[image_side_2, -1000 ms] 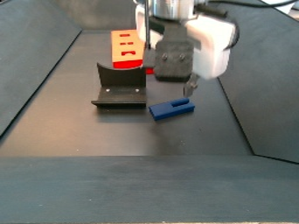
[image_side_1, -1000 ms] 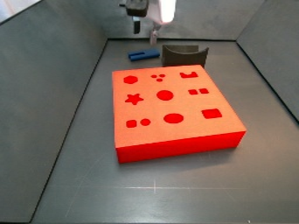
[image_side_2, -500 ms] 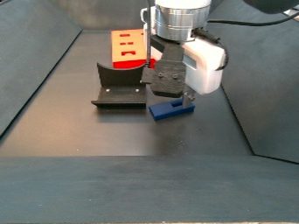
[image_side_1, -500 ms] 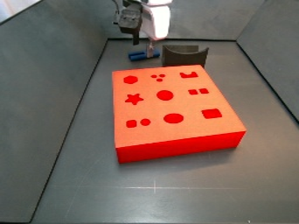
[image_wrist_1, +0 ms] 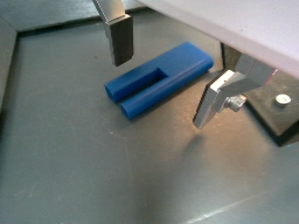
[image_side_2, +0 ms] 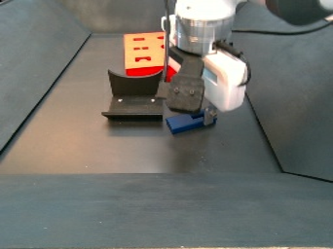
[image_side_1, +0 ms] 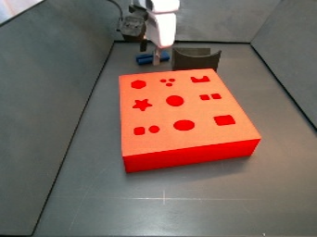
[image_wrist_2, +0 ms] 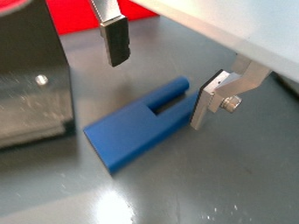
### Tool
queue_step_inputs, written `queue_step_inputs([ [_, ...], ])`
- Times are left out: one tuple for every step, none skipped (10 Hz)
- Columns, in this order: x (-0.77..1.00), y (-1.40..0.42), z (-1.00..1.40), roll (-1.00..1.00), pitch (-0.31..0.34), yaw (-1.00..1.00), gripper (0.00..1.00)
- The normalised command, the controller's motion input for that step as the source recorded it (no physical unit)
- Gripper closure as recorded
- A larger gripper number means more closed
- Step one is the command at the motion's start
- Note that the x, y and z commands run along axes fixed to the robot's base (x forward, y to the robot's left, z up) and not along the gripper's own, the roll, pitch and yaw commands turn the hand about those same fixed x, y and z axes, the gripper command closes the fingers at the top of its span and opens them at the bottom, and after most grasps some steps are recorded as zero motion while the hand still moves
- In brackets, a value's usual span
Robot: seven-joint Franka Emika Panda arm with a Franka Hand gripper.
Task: Pick up the square-circle object. Move up. Rotate the square-circle object. Place the square-circle object on the fixture. Regrasp the square-circle object. Move to above the board. Insert the square-circle object.
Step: Pick up the square-circle object.
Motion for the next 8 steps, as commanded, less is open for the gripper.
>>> queue_step_inputs([
  [-0.04, 0.11, -0.01, -0.5, -0.301, -0.01, 0.0],
  [-0.03, 0.11, 0.0, -0.5, -0.314, -0.02, 0.0],
  [0.0, 0.09, 0.0, -0.5, -0.334, -0.03, 0.0],
  [0.0, 0.01, 0.1, -0.5, -0.357, -0.07, 0.0],
  [0.0, 0.04, 0.07, -0.5, -0.356, -0.07, 0.0],
  [-0.07, 0.21, 0.0, -0.5, -0.343, -0.1, 0.0],
  [-0.12, 0.27, -0.19, -0.42, -0.3, -0.06, 0.0],
  [0.0, 0.05, -0.6, -0.22, -0.18, -0.02, 0.0],
])
